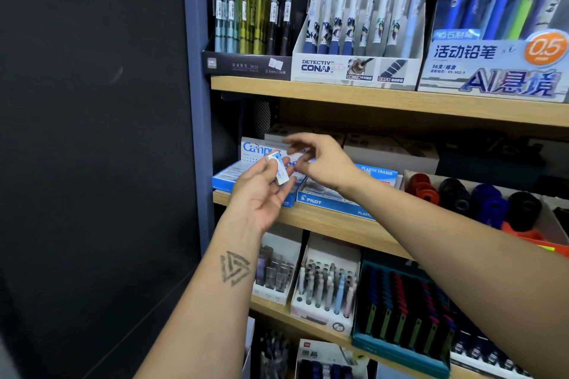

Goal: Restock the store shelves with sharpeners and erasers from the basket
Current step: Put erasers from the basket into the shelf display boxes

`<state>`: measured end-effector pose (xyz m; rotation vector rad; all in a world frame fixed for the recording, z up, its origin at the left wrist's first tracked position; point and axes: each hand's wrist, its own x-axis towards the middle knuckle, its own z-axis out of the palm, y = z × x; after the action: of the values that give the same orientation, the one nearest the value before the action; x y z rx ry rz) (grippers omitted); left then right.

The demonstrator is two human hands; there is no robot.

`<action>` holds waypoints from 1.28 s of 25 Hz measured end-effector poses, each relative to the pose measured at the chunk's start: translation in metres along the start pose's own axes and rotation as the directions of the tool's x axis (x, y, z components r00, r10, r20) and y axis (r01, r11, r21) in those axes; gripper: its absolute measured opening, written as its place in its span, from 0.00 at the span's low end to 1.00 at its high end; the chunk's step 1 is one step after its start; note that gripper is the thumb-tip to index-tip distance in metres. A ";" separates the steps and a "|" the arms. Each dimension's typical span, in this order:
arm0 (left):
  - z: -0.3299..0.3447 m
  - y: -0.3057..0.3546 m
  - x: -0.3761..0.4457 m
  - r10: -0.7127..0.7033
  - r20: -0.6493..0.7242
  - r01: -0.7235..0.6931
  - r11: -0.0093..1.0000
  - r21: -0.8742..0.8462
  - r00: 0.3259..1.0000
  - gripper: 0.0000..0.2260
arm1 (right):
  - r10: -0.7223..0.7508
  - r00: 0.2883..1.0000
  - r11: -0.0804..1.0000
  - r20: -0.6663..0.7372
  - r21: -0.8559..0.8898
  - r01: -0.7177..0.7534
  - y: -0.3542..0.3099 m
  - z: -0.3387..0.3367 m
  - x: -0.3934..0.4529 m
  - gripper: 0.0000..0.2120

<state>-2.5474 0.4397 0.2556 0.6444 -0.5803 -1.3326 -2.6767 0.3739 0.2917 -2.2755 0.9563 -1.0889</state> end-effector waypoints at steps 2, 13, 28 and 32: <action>-0.003 0.003 -0.002 0.006 -0.009 -0.006 0.997 0.072 1.000 0.10 | -0.134 0.980 0.986 0.147 -0.080 0.147 -0.003 0.000 0.000 0.30; -0.034 0.035 -0.007 0.214 -0.232 -0.133 0.937 0.322 0.949 0.07 | -0.061 0.987 0.967 0.150 -0.237 0.096 -0.008 0.020 0.015 0.14; -0.049 0.019 -0.009 0.226 0.031 -0.030 -0.008 1.000 0.974 0.29 | 0.389 0.893 0.747 -0.225 -0.490 -0.449 0.004 0.058 0.041 0.22; -0.042 0.017 -0.013 0.271 0.043 0.005 -0.174 0.985 0.962 0.23 | 0.339 0.905 0.682 -0.258 -0.595 -0.425 0.002 0.068 0.043 0.18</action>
<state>-2.5076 0.4587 0.2387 1.9603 -1.5474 -0.2203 -2.6037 0.3467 0.2720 -2.3206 2.0212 -0.7918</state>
